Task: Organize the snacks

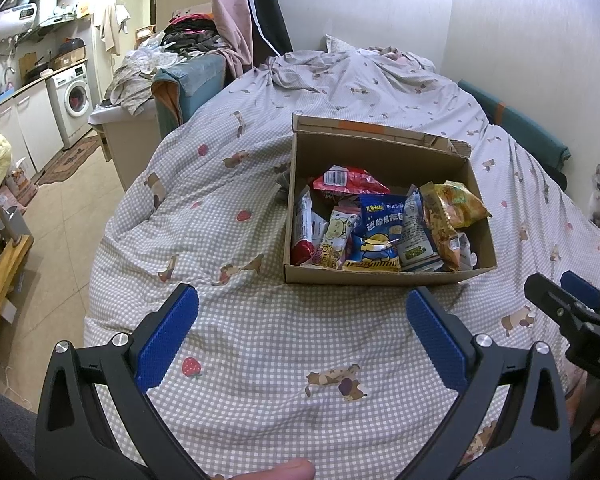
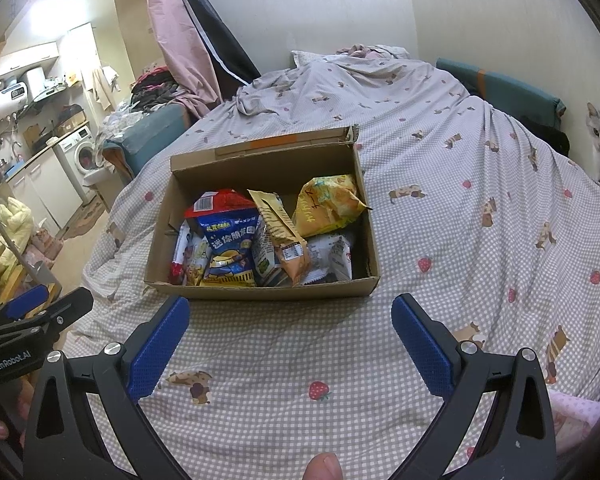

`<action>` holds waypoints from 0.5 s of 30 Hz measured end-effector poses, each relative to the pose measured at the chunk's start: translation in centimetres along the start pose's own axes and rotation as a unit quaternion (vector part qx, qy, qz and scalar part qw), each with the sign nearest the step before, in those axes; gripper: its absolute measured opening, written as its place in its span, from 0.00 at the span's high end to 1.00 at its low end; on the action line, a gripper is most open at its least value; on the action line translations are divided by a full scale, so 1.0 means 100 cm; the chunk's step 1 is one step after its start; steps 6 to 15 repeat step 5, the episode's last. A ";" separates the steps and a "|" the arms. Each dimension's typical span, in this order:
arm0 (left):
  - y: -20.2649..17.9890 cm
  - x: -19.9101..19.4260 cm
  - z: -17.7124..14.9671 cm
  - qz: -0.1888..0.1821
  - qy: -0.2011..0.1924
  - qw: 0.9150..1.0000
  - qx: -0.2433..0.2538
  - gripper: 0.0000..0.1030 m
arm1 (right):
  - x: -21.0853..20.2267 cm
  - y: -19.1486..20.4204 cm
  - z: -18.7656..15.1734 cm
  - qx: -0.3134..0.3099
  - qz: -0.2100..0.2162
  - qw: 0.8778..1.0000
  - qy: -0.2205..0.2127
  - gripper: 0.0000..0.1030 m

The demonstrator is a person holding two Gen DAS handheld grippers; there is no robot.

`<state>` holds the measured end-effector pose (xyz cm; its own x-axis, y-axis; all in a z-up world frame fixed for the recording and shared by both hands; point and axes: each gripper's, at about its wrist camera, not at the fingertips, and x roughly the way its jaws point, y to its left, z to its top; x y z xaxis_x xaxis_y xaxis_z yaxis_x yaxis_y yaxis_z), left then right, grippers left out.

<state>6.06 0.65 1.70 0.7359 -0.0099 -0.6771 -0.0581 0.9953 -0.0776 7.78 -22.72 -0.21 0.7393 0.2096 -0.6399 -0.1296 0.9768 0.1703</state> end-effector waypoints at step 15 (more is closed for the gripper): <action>0.000 0.001 -0.001 0.000 -0.001 1.000 0.004 0.00 | 0.000 0.001 0.000 0.000 0.000 1.000 -0.001 0.00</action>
